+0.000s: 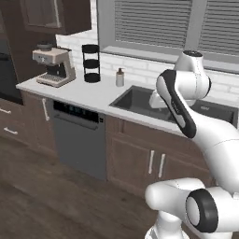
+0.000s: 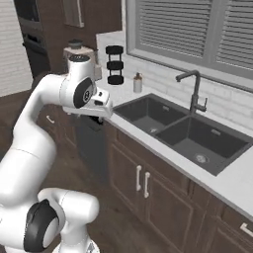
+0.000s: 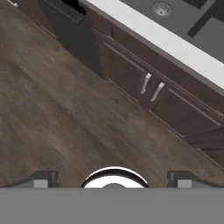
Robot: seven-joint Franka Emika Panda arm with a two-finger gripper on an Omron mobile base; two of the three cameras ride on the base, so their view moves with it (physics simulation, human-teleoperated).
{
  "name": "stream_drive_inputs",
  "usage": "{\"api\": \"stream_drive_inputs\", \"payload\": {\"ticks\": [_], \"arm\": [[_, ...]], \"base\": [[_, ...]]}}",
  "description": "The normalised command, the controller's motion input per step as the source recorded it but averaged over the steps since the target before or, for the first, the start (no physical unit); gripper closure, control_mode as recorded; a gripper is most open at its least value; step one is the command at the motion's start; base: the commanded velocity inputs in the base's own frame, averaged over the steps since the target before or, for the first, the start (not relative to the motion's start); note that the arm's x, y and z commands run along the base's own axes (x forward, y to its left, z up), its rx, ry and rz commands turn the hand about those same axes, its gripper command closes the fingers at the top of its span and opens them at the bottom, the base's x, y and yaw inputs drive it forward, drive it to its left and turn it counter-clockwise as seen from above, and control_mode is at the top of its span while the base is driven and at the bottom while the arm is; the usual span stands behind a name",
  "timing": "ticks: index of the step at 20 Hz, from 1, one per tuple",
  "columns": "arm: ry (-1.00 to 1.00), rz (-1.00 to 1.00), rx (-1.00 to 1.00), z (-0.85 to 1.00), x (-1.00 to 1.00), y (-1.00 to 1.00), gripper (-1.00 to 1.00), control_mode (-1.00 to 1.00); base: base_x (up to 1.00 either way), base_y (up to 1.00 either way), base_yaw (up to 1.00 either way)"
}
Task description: Gather all objects into one cabinet and sort the glasses and bowls to opposite sides.
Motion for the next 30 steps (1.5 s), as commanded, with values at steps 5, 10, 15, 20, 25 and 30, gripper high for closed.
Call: {"api": "stream_drive_inputs", "payload": {"ticks": [5,10,15,20,25,30], "arm": [[0.0,0.0,0.0,0.0,0.0,0.0,-1.0,1.0],[0.0,0.0,0.0,0.0,0.0,0.0,-1.0,1.0],[0.0,0.0,0.0,0.0,0.0,0.0,-1.0,1.0],[0.0,0.0,0.0,0.0,0.0,0.0,-1.0,1.0],[0.0,0.0,0.0,0.0,0.0,0.0,-1.0,1.0],[0.0,0.0,0.0,0.0,0.0,0.0,-1.0,1.0]], "base": [[0.66,0.89,0.16],[0.59,0.91,0.11],[0.04,0.68,0.57],[-0.26,0.13,0.98],[-0.29,0.0,1.0],[-0.3,0.0,1.0]]}}
